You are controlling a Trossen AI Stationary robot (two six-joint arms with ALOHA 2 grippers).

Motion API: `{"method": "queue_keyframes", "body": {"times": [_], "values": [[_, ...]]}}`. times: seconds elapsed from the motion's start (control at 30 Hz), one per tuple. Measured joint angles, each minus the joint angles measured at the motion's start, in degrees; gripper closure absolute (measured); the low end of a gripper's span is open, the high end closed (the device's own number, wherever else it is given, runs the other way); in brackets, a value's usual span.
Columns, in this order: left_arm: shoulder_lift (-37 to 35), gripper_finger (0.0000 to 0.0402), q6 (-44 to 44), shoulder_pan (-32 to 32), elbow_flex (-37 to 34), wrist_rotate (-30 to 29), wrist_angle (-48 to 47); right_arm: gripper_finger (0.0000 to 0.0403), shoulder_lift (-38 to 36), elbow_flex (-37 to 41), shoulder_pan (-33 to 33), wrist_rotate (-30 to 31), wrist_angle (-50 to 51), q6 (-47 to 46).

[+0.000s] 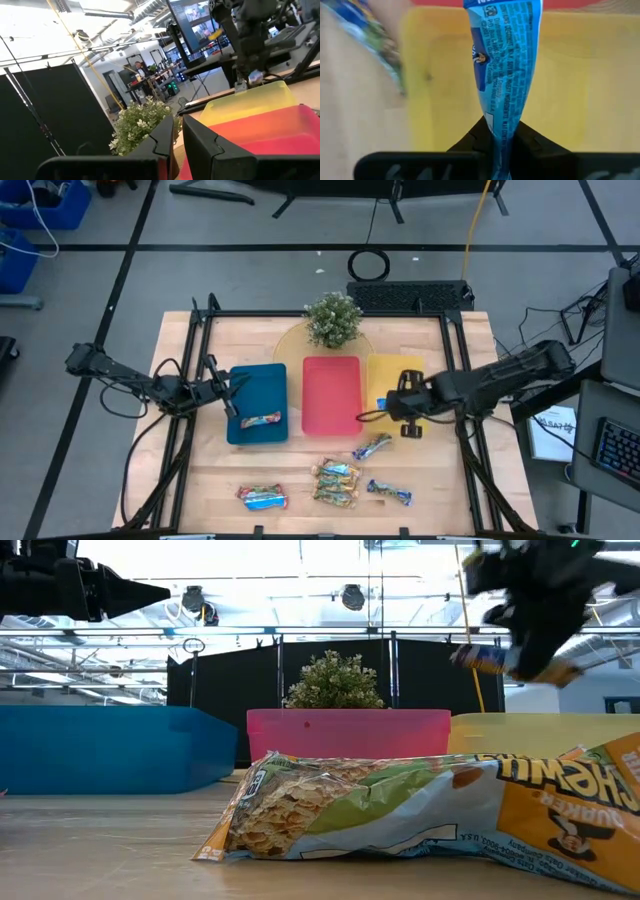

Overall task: Pick and place Granola Bars by type
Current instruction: Put the blue granola bar into the yellow bin

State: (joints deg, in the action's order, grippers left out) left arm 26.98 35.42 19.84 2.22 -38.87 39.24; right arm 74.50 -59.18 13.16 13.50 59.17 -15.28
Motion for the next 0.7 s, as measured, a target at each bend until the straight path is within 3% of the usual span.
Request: {"method": "queue_keyframes", "body": {"times": [0.13, 0.33, 0.47, 0.7], "values": [[0.0, 0.0353, 0.3, 0.0, 0.0, -0.2, 0.0, 0.0388, 4.7, 1.0, -3.7, 0.0, -0.3, 7.7], [0.0, 0.0353, -0.5, 0.0, 0.0, -0.2, -0.1, 0.0377, 9.1, 5.3, -5.4, -0.4, -3.2, 11.8], [0.0, 0.0353, -2.6, 0.0, 0.0, -0.2, -0.1, 0.0375, 9.8, 9.3, -5.3, -4.5, -7.0, 15.2], [0.0, 0.0353, -2.7, 0.0, 0.0, -0.2, -0.2, 0.0371, 8.5, 10.7, -5.3, -4.7, -7.6, 11.6]]}}
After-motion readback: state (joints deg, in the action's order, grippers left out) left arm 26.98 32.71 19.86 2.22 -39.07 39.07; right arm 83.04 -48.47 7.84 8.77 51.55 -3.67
